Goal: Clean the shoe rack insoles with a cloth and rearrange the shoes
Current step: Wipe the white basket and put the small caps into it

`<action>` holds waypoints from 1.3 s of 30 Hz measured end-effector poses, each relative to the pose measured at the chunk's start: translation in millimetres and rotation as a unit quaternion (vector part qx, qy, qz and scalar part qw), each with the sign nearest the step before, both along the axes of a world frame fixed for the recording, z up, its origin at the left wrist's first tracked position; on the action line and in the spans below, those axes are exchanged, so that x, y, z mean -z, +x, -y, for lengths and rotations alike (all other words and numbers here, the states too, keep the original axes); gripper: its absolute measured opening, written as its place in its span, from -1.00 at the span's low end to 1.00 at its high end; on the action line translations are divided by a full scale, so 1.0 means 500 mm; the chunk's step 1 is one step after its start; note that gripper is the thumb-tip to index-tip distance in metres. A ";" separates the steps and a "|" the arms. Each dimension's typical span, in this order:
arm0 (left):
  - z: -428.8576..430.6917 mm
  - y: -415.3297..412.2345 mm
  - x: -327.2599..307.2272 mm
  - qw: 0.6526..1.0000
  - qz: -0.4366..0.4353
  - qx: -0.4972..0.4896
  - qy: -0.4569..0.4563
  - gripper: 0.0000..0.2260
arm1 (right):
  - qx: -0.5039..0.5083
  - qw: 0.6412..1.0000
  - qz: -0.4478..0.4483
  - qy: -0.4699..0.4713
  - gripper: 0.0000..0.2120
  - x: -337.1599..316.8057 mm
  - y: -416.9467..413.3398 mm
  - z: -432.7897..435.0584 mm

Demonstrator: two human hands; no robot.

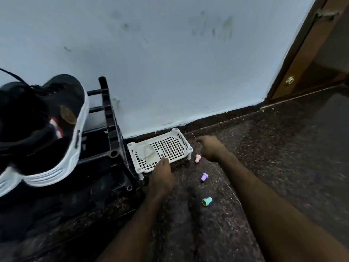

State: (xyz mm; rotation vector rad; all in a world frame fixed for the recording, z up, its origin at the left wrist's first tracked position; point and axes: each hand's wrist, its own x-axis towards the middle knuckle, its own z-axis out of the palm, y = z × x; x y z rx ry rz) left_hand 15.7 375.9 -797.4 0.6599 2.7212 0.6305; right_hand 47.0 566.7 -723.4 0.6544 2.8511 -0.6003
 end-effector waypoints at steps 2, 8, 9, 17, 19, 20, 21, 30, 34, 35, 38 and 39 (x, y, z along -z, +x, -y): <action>-0.010 -0.028 0.051 1.000 -0.018 0.010 -0.021 -0.43 | 0.039 0.999 0.020 -0.016 -0.59 0.072 -0.009 -0.028; -0.040 -0.083 0.154 0.994 -0.041 0.032 -0.097 -0.33 | -0.085 0.996 -0.002 -0.035 -0.53 0.201 -0.106 0.014; -0.044 -0.088 0.164 0.992 -0.035 0.039 -0.111 -0.32 | -0.120 0.992 0.016 -0.026 -0.51 0.225 -0.114 0.029; -0.042 -0.053 0.207 0.985 -0.046 0.039 -0.161 -0.44 | -0.113 0.993 0.010 0.030 -0.61 0.342 -0.070 0.046; -0.045 -0.036 0.207 0.988 -0.041 0.042 -0.142 -0.46 | -0.101 0.995 0.010 0.004 -0.64 0.345 -0.056 0.043; -0.045 -0.029 0.207 0.989 -0.042 0.044 -0.138 -0.46 | -0.097 0.995 0.011 -0.003 -0.67 0.347 -0.052 0.042; -0.045 -0.023 0.209 0.989 -0.044 0.045 -0.134 -0.46 | -0.089 0.996 0.011 -0.004 -0.70 0.344 -0.050 0.043; -0.018 -0.008 0.226 0.994 -0.053 0.042 -0.091 -0.38 | 0.003 0.987 -0.080 -0.139 -0.67 0.289 -0.160 0.109; -0.017 -0.013 0.239 0.991 -0.072 0.055 -0.099 -0.40 | 0.020 0.981 -0.015 -0.191 -0.57 0.304 -0.205 0.139; -0.017 -0.015 0.243 0.990 -0.080 0.056 -0.105 -0.38 | 0.021 0.981 -0.006 -0.195 -0.57 0.309 -0.211 0.145; -0.017 -0.021 0.266 0.989 -0.092 0.056 -0.104 -0.39 | 0.040 0.976 -0.014 -0.214 -0.55 0.330 -0.226 0.153; -0.018 -0.021 0.273 0.990 -0.086 0.058 -0.091 -0.41 | 0.051 0.973 -0.023 -0.226 -0.54 0.335 -0.228 0.155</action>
